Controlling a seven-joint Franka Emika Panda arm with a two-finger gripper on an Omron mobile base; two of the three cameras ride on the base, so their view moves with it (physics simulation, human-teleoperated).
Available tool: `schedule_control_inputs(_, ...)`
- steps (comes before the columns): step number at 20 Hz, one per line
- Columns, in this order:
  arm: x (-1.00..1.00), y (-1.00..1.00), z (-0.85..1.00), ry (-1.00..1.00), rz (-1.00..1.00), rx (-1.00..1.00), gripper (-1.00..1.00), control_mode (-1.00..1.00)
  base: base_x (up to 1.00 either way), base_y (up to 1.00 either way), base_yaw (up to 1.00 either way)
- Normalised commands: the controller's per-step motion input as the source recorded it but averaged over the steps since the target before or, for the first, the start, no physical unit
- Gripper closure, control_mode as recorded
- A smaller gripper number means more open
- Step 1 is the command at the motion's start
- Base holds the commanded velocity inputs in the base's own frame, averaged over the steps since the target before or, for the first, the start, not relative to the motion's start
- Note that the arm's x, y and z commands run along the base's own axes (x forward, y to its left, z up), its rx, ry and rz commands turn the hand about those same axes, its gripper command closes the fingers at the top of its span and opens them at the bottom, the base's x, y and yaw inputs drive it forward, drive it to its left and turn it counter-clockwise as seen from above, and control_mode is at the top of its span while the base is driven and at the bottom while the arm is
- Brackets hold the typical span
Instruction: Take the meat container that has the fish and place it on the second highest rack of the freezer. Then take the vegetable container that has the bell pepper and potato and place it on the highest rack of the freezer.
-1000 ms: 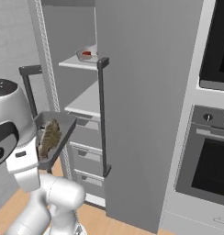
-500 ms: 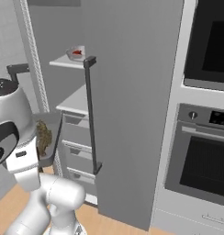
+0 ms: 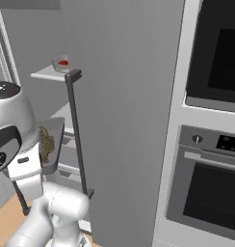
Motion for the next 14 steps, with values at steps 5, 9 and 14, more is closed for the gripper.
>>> schedule_control_inputs(5,0.00,0.00,0.00,0.00,0.00,0.00,1.00,1.00,0.24,0.21,0.00)
schedule_control_inputs(9,0.00,0.00,0.00,0.00,0.00,0.00,1.00,1.00,0.22,0.65,0.00)
schedule_control_inputs(14,0.00,0.00,0.00,0.00,0.00,0.00,1.00,1.00,0.21,0.99,0.00)
